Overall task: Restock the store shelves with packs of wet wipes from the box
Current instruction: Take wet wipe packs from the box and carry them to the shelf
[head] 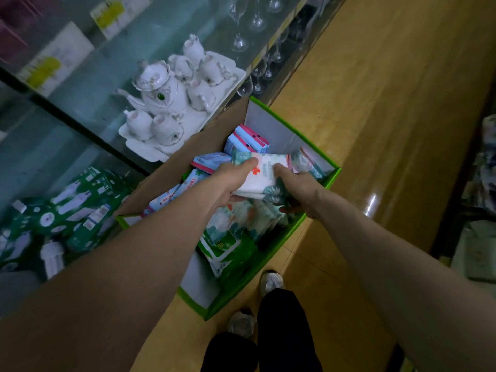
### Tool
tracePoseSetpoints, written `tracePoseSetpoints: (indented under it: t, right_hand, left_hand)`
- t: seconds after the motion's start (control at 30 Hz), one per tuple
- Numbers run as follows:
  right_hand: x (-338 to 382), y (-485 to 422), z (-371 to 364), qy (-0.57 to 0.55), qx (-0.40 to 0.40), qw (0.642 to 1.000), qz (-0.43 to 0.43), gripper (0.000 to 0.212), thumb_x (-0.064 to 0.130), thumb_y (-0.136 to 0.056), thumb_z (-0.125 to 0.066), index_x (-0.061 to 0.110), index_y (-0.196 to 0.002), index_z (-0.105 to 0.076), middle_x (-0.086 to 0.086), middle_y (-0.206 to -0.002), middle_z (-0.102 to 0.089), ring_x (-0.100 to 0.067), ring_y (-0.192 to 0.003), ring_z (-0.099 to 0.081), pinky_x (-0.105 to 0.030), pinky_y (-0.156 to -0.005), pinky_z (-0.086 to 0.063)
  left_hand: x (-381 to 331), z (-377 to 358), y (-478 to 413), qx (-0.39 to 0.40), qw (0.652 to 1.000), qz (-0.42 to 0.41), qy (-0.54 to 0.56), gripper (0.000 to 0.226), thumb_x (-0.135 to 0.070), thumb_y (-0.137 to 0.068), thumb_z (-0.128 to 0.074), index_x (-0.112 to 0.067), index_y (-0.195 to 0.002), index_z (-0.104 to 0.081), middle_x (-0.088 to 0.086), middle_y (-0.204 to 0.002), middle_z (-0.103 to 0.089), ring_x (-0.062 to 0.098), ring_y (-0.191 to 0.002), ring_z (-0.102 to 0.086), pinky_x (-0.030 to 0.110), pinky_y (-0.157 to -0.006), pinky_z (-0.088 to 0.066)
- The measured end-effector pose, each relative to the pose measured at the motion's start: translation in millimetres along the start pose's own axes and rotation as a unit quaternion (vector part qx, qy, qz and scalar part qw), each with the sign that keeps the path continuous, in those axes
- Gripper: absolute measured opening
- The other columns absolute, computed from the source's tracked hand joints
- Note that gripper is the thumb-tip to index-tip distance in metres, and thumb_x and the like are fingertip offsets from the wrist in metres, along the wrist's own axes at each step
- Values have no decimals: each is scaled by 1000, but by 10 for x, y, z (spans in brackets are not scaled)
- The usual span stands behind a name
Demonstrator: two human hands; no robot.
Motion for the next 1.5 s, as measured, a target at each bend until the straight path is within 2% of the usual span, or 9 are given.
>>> tracePoseSetpoints:
  t: [0.17, 0.33, 0.57, 0.63, 0.87, 1.07, 1.3, 1.37, 1.5]
  right_hand:
    - [162, 430, -50, 14, -43, 995, 85, 52, 53, -98, -37, 4, -102, -55, -17, -87, -58, -27, -62, -55, -25, -48, -39]
    - [396, 1091, 139, 32, -98, 978, 181, 49, 47, -98, -42, 3, -115, -57, -17, -98, -64, -30, -74, -64, -38, -62, -54]
    - [599, 2027, 620, -14, -152, 952, 266, 31, 41, -98, -46, 14, -88, -58, -7, -75, -59, -16, -53, -52, -26, -48, -41]
    - [630, 2285, 812, -24, -183, 943, 277, 31, 41, -99, -45, 16, -83, -54, -6, -70, -54, -14, -49, -44, -23, -43, -34]
    - [551, 3259, 1548, -27, -311, 909, 276, 47, 43, -102, -27, 6, -110, -54, -6, -63, -48, -15, -49, -40, -21, -42, -32]
    - [341, 4127, 2318, -56, -422, 865, 265, 49, 40, -104, -25, 0, -112, -51, -10, -70, -50, -16, -49, -43, -23, -39, -31]
    - [-191, 5354, 3082, 14, -561, 786, 258, 43, 27, -105, -26, 15, -65, -37, -5, -62, -42, -15, -50, -42, -24, -41, -39]
    - [-343, 5695, 3309, 5, -587, 774, 238, 42, 28, -104, -27, 10, -69, -43, -5, -63, -41, -15, -51, -40, -23, -39, -38]
    - [-677, 6377, 3733, -67, -609, 766, 194, 49, 36, -104, -27, -2, -116, -54, -8, -67, -52, -14, -46, -38, -18, -27, -28]
  left_hand:
    - [-289, 69, 391, 25, 998, -56, -7, 54, -50, -92, -56, -9, -126, -53, 12, -117, -63, 25, -86, -64, 35, -66, -55]
    - [-668, 147, 964, 41, 992, -114, -48, 47, -55, -90, -55, -12, -107, -59, 11, -96, -66, 29, -77, -65, 33, -58, -53]
    - [-1243, -84, 1958, 102, 969, -217, -66, 37, -44, -96, -53, -8, -86, -54, 12, -72, -61, 25, -56, -59, 36, -56, -53]
    - [-1386, -222, 2229, 130, 956, -244, -100, 41, -46, -98, -47, -6, -89, -53, 13, -64, -60, 23, -42, -56, 23, -41, -42]
    - [-1828, -836, 3194, 192, 913, -305, -191, 46, -51, -101, -30, -13, -85, -50, 5, -42, -55, 17, -30, -46, 14, -38, -29]
    - [-2082, -1526, 4081, 225, 865, -376, -246, 42, -52, -101, -29, -16, -91, -47, 5, -53, -51, 15, -29, -44, 12, -40, -30]
    - [-2134, -2460, 5321, 283, 809, -439, -272, 44, -51, -101, -27, -13, -98, -49, 5, -57, -53, 12, -30, -43, 11, -35, -30]
    - [-2126, -2701, 5681, 306, 795, -448, -271, 42, -48, -102, -28, -12, -98, -48, 4, -57, -52, 12, -29, -43, 14, -38, -31]
    - [-2069, -3152, 6383, 364, 762, -447, -296, 33, -42, -100, -34, -14, -89, -49, 1, -48, -49, 13, -34, -41, 15, -40, -31]
Point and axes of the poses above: each hand's wrist, its own y-axis away from the middle knuckle, its own z-axis out of the back of the hand, x = y × z, the point moved 2 cm from there along -y, towards the middle knuckle
